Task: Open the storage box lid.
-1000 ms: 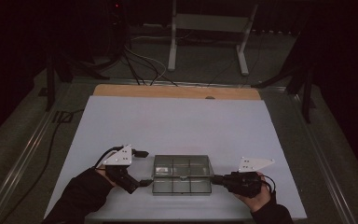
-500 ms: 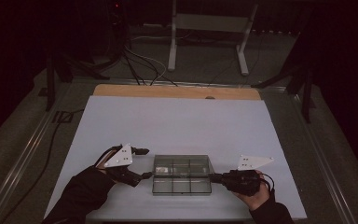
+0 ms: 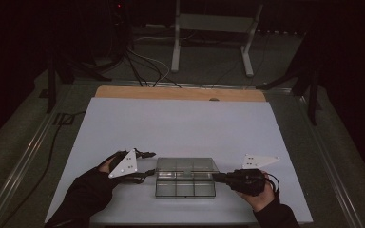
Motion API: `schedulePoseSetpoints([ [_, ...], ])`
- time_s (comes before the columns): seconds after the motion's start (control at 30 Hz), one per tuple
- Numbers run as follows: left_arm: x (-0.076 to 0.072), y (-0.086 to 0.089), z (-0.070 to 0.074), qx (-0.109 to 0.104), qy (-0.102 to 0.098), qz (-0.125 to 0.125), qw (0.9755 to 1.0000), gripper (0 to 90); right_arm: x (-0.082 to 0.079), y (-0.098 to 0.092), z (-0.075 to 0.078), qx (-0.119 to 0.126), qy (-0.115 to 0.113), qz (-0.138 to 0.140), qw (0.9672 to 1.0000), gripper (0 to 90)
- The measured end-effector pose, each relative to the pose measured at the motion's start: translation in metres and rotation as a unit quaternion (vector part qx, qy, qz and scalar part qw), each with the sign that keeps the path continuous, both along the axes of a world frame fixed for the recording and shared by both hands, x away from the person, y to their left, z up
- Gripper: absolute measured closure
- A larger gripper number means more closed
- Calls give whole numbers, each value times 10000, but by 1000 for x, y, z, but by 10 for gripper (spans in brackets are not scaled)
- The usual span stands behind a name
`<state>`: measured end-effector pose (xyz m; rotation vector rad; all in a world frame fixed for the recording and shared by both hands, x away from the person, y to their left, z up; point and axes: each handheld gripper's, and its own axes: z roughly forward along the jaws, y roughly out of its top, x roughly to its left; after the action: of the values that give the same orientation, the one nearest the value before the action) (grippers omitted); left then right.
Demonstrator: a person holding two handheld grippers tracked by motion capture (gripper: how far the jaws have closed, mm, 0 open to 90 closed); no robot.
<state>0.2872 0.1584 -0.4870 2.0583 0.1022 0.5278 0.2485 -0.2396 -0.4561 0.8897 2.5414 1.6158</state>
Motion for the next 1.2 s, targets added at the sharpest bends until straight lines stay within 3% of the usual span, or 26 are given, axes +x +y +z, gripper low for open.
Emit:
schedulePoseSetpoints([
  [0.23,4,-2,-5,113,-105,-285,9995,619,4,0,0,-39,50,-82,9999,900],
  [0.6,8,-6,-7,206,-165,-221,9994,755,5,-1,1,-22,39,-96,9999,900],
  [1.2,11,-6,-6,165,-117,-235,9995,798,4,-8,-2,28,28,-52,10000,900],
])
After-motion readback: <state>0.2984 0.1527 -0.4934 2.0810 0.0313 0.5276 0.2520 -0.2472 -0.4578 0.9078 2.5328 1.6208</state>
